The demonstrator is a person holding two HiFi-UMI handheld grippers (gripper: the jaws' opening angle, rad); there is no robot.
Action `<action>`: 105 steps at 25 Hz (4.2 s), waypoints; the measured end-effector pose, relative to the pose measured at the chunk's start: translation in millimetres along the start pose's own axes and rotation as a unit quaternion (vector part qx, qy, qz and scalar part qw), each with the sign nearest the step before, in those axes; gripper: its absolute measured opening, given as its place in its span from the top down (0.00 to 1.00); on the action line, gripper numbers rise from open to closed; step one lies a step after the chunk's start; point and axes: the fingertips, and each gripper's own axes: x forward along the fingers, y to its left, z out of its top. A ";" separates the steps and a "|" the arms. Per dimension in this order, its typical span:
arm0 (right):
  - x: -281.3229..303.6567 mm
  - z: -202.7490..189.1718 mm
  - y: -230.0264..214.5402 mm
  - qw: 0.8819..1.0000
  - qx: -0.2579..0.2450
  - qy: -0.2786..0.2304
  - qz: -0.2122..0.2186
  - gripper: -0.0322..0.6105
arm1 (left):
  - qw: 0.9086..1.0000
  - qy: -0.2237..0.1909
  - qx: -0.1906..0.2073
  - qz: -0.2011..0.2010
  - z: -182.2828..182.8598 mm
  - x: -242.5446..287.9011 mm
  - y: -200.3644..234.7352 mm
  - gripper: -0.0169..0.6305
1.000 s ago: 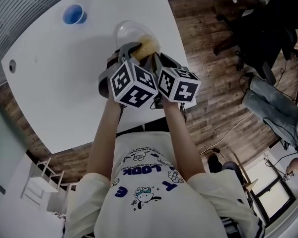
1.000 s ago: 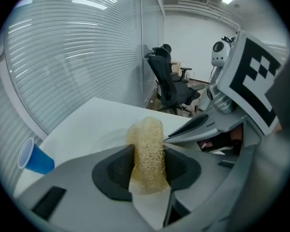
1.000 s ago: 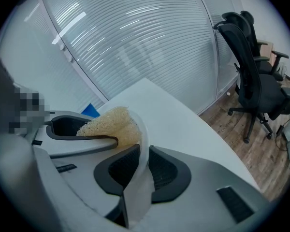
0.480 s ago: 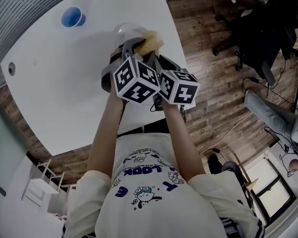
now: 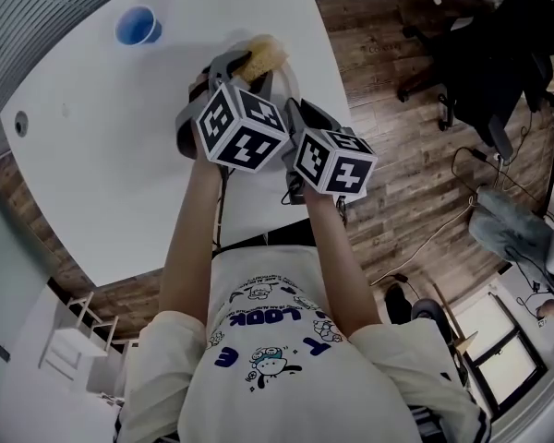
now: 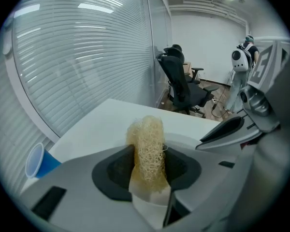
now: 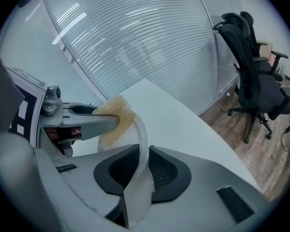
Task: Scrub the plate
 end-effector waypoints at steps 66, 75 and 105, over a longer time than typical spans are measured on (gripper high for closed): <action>0.4 1.9 0.0 1.000 0.011 -0.020 -0.022 0.86 | 0.990 -0.008 -0.101 -0.097 -49.2 -52.5 -66.8 0.70; 1.5 2.7 -1.7 1.000 0.001 -0.020 -0.024 0.86 | 0.987 -0.011 -0.123 -0.105 -51.8 -59.5 -69.1 0.70; -35.5 50.1 51.9 0.990 -0.101 -0.102 0.002 0.96 | 0.975 -0.093 -0.201 -0.009 -39.5 -109.4 -15.0 0.69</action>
